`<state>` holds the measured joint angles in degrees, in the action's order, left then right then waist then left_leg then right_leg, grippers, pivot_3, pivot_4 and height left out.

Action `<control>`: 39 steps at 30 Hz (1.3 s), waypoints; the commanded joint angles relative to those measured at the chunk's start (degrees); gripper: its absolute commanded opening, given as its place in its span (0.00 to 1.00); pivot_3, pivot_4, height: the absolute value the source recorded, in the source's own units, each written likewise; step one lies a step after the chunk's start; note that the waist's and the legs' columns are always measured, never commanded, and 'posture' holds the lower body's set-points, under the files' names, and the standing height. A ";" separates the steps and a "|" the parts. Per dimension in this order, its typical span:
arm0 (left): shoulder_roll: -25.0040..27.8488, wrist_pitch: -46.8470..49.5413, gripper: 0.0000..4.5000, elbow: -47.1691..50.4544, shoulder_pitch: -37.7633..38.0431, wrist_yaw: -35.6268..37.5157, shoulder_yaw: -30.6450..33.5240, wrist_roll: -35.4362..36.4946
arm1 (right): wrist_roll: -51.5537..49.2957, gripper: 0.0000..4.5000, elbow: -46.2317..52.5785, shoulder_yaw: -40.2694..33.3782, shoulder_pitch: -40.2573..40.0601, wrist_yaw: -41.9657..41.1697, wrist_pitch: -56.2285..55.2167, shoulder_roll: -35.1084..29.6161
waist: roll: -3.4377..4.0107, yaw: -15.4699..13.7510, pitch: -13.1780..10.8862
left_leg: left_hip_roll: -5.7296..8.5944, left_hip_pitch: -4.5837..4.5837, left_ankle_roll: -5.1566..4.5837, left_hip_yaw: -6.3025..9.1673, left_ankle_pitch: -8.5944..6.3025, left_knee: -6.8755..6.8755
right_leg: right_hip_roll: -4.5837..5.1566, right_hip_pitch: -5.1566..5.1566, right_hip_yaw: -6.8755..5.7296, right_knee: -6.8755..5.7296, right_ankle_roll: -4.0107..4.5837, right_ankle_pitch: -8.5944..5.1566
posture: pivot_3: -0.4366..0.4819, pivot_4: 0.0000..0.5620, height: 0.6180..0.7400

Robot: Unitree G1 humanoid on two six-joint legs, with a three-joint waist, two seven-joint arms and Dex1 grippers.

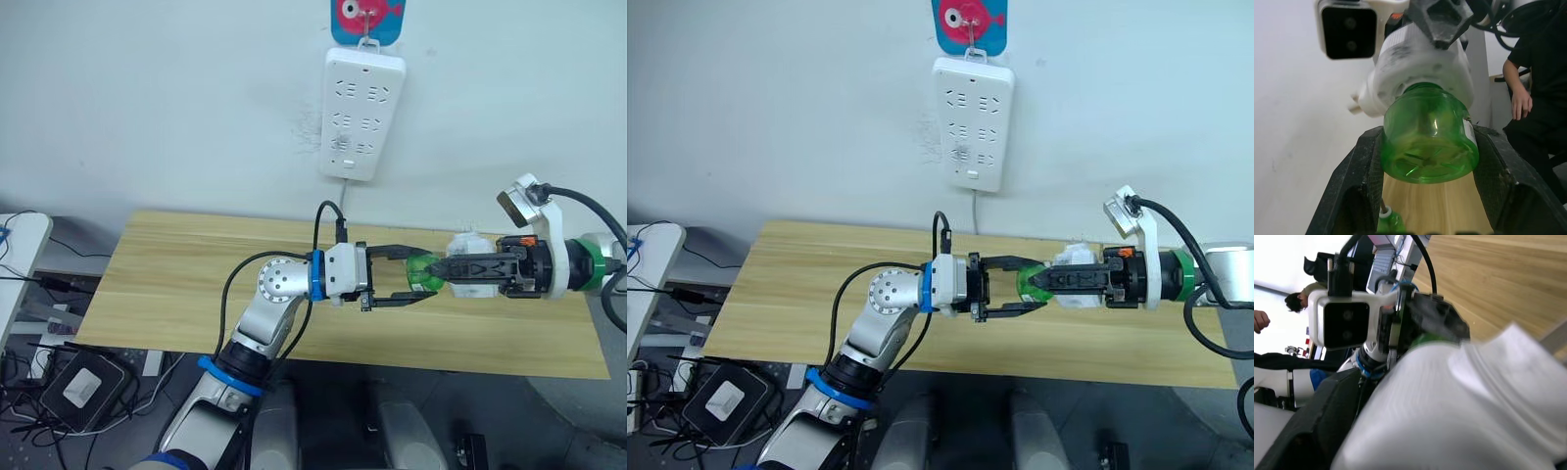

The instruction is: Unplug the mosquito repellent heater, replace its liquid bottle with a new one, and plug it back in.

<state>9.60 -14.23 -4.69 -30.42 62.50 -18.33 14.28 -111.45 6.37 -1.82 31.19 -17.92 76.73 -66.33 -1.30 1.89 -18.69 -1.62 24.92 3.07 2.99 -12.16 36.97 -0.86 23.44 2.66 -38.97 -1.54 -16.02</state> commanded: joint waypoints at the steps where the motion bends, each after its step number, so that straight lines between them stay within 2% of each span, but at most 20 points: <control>1: -0.16 -0.44 0.49 1.55 -0.66 -1.03 0.51 0.31 | -1.55 0.99 4.66 -1.37 -1.78 -3.49 -0.06 -2.59 | 0.00 0.00 0.00 | -0.01 0.00 0.00 0.00 0.00 0.00 | 0.00 0.00 0.00 0.00 0.00 0.00 | 0.40 0.56 1.00; 5: -0.09 -0.09 0.49 1.07 -1.21 -1.78 1.15 0.63 | -1.55 0.99 8.58 -1.79 -4.72 -7.16 1.30 -6.13 | 0.00 -0.01 0.00 | -0.01 0.01 0.00 -0.01 0.00 0.00 | 0.01 0.00 0.01 0.01 0.00 0.00 | 0.40 0.56 1.00; 8: 0.04 0.15 0.49 0.82 -1.60 -2.00 1.62 1.00 | 4.14 0.99 13.87 -5.14 -8.14 -11.86 3.80 -8.09 | 0.00 -0.03 0.00 | -0.02 0.01 0.00 0.02 0.00 0.00 | 0.01 0.00 -0.02 0.01 -0.01 -0.01 | 0.40 0.56 1.00; 10: 0.33 0.21 0.49 0.80 -1.64 -1.95 1.82 1.23 | 8.30 0.95 12.47 -6.77 -10.12 -14.08 3.39 -8.63 | 0.00 -0.04 0.00 | -0.02 0.01 0.00 0.02 0.00 0.00 | 0.01 0.00 -0.02 0.01 -0.02 -0.01 | 0.40 0.56 1.00; 13: 1.01 0.41 0.49 1.19 -1.19 -1.51 2.07 1.68 | 19.57 0.80 8.63 -9.01 -13.34 -21.20 1.70 -9.87 | 0.00 -0.04 0.00 | 0.00 0.00 0.00 -0.02 0.00 0.03 | 0.03 0.00 0.01 0.02 -0.02 -0.01 | 0.40 0.56 1.00; 15: 1.62 0.83 0.49 1.88 -0.76 -1.00 1.96 2.22 | 27.31 0.63 5.05 -8.09 -13.44 -25.26 -1.06 -10.47 | 0.00 -0.03 0.00 | 0.00 -0.01 0.01 -0.05 0.00 0.03 | 0.03 0.00 0.03 0.02 -0.02 -0.01 | 0.40 0.56 1.00; 19: 2.34 1.42 0.49 2.55 -0.41 0.04 1.74 2.92 | 39.45 0.31 -2.13 -4.02 -9.04 -30.35 -6.34 -8.08 | 0.00 0.09 0.00 | -0.01 -0.02 0.01 -0.08 0.00 0.00 | 0.02 0.06 0.04 0.02 -0.03 -0.02 | 0.39 0.56 1.00; 22: 2.51 1.95 0.49 3.02 -0.34 0.39 1.70 3.26 | 42.23 0.04 -6.80 -2.89 -2.33 -30.07 -5.09 -3.01 | 0.00 0.41 0.00 | 0.01 -0.03 0.01 -0.09 0.00 -0.02 | -0.04 0.07 0.06 0.00 -0.02 -0.02 | 0.40 0.56 1.00; 23: 2.53 2.20 0.49 3.22 -0.35 0.49 1.69 3.39 | 43.02 0.01 -7.45 -2.68 -0.64 -30.10 -4.59 -1.52 | 0.00 0.47 0.00 | 0.03 -0.03 0.01 -0.09 0.00 -0.02 | -0.06 0.07 0.05 -0.01 -0.02 -0.02 | 0.40 0.56 1.00; 26: 2.76 2.76 0.49 3.93 -0.29 0.97 1.64 3.53 | 43.55 0.01 -7.10 -2.40 2.61 -28.75 -2.41 3.82 | -0.01 0.52 -0.01 | 0.03 -0.02 0.01 -0.07 0.00 -0.04 | -0.08 0.08 0.04 -0.01 -0.02 -0.01 | 0.41 0.56 1.00; 29: 2.98 3.15 0.49 4.47 -0.04 0.97 1.77 3.65 | 41.77 0.01 -4.17 -3.45 2.79 -27.63 1.45 6.22 | -0.01 0.29 -0.01 | -0.01 -0.01 0.01 -0.03 0.00 -0.04 | -0.04 0.07 0.03 -0.02 -0.01 -0.01 | 0.42 0.56 1.00; 34: 3.28 2.22 0.49 3.25 -0.15 -0.13 2.09 2.01 | 32.39 0.01 2.64 -7.56 0.81 -27.82 9.10 6.66 | -0.02 -0.28 -0.02 | 0.04 0.08 0.00 0.01 0.00 -0.03 | 0.08 0.07 -0.01 0.01 0.07 0.04 | 0.42 0.57 1.00; 39: 3.13 1.43 0.49 2.19 -0.38 -0.37 2.06 1.35 | 24.36 0.01 2.12 -9.15 2.75 -25.33 12.62 6.69 | -0.02 -0.12 -0.02 | 0.02 0.06 0.00 0.01 0.00 0.01 | 0.05 0.05 -0.02 0.00 0.00 0.00 | 0.41 0.57 1.00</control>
<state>13.21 -11.74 -3.58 -30.59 61.93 -15.56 15.59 -82.95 8.05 -8.40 32.55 -43.62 88.49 -58.93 -1.32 1.78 -18.71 -1.60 24.98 3.07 3.00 -12.16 36.98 -0.81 23.50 2.65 -38.99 -1.54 -16.02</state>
